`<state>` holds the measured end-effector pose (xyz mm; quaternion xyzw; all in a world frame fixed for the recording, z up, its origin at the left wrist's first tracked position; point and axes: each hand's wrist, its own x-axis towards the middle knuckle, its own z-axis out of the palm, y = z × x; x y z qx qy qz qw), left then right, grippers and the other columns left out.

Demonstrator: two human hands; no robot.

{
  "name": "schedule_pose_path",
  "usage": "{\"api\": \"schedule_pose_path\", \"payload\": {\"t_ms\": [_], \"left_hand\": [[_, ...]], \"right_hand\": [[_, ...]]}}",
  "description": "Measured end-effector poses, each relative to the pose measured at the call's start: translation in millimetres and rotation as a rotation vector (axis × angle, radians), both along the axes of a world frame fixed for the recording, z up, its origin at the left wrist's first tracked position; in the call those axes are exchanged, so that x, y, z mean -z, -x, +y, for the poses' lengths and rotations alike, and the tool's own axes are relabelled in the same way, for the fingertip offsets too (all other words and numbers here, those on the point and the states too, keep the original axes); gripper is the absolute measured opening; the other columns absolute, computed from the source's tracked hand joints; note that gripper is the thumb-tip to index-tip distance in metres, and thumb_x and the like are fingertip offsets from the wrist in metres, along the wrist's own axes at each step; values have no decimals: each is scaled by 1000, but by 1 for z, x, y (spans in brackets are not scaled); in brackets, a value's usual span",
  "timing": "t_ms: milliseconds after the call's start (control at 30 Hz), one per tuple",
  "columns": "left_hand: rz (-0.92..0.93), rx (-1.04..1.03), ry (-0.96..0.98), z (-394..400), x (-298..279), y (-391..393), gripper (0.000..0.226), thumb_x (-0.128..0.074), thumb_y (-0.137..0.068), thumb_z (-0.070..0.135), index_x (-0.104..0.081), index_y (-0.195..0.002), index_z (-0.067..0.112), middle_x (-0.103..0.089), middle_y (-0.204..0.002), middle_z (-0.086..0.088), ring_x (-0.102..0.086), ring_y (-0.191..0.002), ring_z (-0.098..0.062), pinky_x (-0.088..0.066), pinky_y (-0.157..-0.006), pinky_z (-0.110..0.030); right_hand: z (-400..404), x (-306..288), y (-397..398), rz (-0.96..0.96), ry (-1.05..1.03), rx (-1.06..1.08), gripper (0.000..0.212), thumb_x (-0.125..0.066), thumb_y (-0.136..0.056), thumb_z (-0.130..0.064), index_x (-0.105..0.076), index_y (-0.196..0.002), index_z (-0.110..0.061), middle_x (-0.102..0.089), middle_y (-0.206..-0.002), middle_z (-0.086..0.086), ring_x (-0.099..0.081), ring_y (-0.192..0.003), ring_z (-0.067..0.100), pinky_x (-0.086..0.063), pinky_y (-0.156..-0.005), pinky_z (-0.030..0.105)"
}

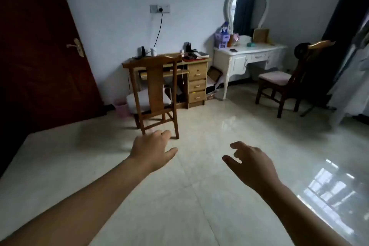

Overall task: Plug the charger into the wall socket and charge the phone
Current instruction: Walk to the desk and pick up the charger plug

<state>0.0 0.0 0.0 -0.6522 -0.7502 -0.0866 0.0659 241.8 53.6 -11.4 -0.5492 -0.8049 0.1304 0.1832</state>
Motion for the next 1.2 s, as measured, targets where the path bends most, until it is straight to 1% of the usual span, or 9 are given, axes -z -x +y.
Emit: {"api": "schedule_pose_path", "payload": {"t_ms": [100,167,267,367,600,733,867,1000,1200], "left_hand": [[-35,-50,37,32,34,30,47,-46,-83,57,-54,-113,22,-67,-109,0,-63,-95,-23,-48,-71,-33],[-91,-95,63,57,56,53,46,-47,-82,57,-57,-110,21,-68,-106,0,-64,-92,-23,-49,-72,-32],[-176,-131,72,104,79,80,45,-49,-83,55,-57,-114,23,-69,-108,1,-66,-93,-20,-46,-68,-28],[-208,-134,150,166,93,96,45,-48,-85,53,-55,-117,23,-68,-113,2,-64,-97,-19,-43,-69,-27],[-289,-70,271,330,104,72,44,-49,-87,47,-53,-122,22,-65,-120,-1,-61,-103,-20,-51,-80,-32],[-313,-49,290,432,109,46,43,-50,-86,47,-53,-122,23,-64,-121,-1,-61,-104,-21,-50,-80,-33],[-373,-154,291,527,102,31,43,-51,-85,48,-53,-121,24,-64,-120,0,-60,-105,-19,-47,-78,-31],[-440,-248,280,598,93,33,42,-52,-84,49,-54,-119,26,-63,-120,2,-59,-105,-18,-46,-77,-31],[-478,-404,238,690,97,73,35,-55,-84,46,-57,-114,27,-65,-114,3,-59,-103,-18,-49,-78,-33]], "right_hand": [[40,34,27,72,46,2,41,-60,-81,-46,-55,-116,-26,-71,-105,-3,-63,-98,18,-44,-72,27],[72,52,48,72,116,13,41,-60,-81,-46,-55,-116,-26,-70,-106,-3,-63,-100,17,-47,-75,28],[123,66,74,55,190,44,42,-60,-82,-46,-54,-118,-25,-70,-106,-2,-63,-100,16,-49,-78,29],[182,71,86,58,235,92,41,-60,-83,-44,-54,-117,-23,-69,-105,-1,-63,-98,18,-51,-80,31],[317,81,67,95,269,189,41,-61,-82,-43,-55,-117,-22,-69,-106,0,-63,-98,20,-52,-81,35],[416,90,53,118,274,170,41,-61,-82,-42,-55,-117,-21,-68,-106,2,-62,-97,21,-52,-81,35],[525,89,39,77,307,122,42,-60,-83,-43,-53,-120,-22,-68,-109,1,-61,-102,19,-48,-78,30],[615,87,43,70,334,67,43,-60,-82,-43,-54,-119,-23,-68,-109,1,-62,-102,16,-44,-72,26],[748,98,82,46,337,-66,43,-62,-81,-43,-55,-118,-22,-69,-109,2,-63,-101,18,-46,-73,27]]}}
